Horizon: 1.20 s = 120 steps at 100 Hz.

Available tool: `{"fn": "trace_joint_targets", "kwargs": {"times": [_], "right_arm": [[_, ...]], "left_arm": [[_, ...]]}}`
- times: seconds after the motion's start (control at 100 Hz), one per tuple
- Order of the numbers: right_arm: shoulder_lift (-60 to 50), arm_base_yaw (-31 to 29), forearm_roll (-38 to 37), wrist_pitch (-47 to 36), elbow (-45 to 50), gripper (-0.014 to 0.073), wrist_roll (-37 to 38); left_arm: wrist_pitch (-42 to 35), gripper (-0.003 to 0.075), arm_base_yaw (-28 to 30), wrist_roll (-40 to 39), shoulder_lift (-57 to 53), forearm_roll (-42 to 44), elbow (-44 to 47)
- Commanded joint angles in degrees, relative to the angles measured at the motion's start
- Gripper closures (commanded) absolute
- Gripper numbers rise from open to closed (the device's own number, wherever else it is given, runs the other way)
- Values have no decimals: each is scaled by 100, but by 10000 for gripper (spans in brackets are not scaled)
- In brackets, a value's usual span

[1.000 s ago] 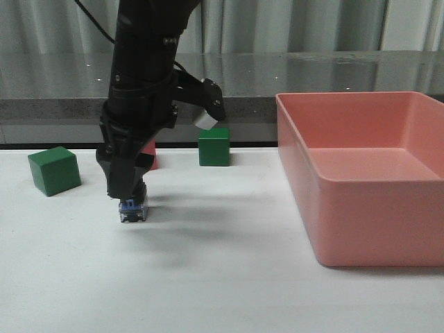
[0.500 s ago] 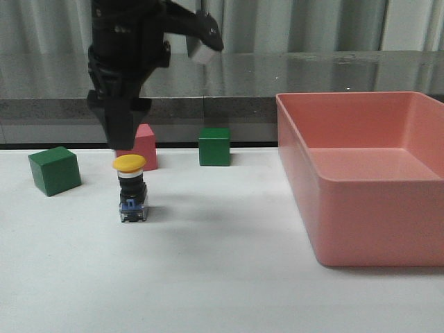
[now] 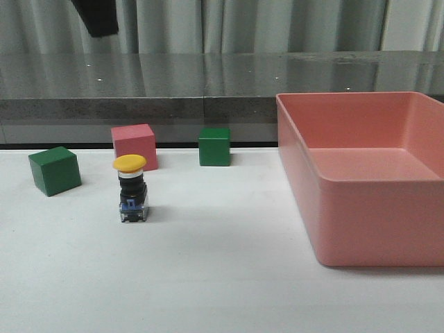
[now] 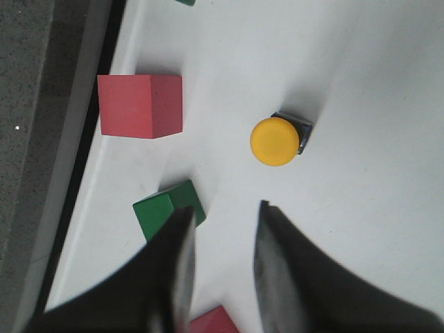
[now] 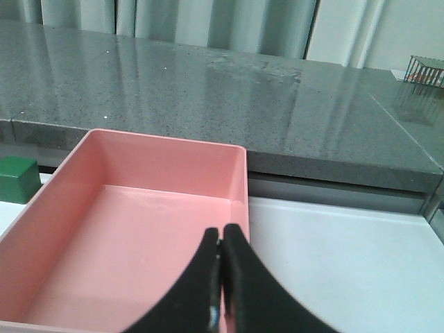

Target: Place and stand button with both arms

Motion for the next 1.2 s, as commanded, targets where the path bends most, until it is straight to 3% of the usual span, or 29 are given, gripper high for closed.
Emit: {"fn": "trace_joint_targets", "kwargs": {"times": [0.0, 0.15, 0.31, 0.48, 0.82, 1.0, 1.19], "right_arm": [[39, -34, -131, -369, -165, 655, 0], [39, -34, -131, -369, -165, 655, 0], [39, -34, -131, -369, -165, 655, 0], [39, -34, -131, -369, -165, 655, 0], [39, -34, -131, -369, -165, 655, 0], [39, -34, -131, -369, -165, 655, 0], [39, -34, -131, -369, -165, 655, 0]], "left_arm": [[125, 736, 276, -97, -496, -491, -130], [-78, 739, 1042, -70, -876, -1717, -70], [-1293, 739, 1615, 0, -1567, -1936, 599], [-2943, 739, 1923, 0, -2648, -2059, 2137], [-5848, 739, 1954, -41, -5027, -2698, 5536], [-6219, 739, 1954, -51, -6183, -2744, 6743], [-6219, 739, 1954, -51, -6973, -2744, 7351]]}}
